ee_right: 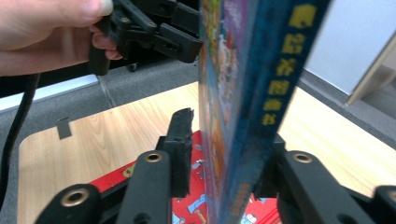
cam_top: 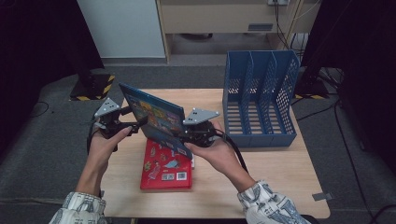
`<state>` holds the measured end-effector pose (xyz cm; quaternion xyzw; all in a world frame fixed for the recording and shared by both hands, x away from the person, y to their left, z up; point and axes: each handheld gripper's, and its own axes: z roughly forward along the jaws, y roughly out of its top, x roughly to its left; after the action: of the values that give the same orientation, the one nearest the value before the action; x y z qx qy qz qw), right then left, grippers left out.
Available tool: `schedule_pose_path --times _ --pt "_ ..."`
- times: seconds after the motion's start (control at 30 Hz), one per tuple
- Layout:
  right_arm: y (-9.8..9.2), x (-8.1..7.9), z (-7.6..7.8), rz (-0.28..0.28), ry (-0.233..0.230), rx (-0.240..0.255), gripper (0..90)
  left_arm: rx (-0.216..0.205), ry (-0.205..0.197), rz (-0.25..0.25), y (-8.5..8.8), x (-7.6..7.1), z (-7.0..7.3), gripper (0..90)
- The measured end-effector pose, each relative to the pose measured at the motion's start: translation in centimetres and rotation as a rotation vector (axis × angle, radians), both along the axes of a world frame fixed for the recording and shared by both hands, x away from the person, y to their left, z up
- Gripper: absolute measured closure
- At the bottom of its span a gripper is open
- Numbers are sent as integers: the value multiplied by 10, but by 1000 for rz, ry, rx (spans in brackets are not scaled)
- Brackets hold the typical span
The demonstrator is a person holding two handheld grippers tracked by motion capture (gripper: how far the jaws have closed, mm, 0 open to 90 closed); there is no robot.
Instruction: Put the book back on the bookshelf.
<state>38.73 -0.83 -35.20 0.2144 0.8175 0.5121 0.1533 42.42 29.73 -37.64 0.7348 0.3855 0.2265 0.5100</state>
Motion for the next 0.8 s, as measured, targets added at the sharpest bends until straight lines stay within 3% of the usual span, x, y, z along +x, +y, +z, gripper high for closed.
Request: schedule_pose_path --times 0.2,0.5,0.8 --pt "4 2 1 30 -32 31 573 -1 4 -3 0 1 1 147" --pt "9 12 16 26 -84 85 458 -8 6 -3 -2 4 0 148" --pt "10 19 29 71 -88 111 417 -6 7 -3 -4 3 0 157"
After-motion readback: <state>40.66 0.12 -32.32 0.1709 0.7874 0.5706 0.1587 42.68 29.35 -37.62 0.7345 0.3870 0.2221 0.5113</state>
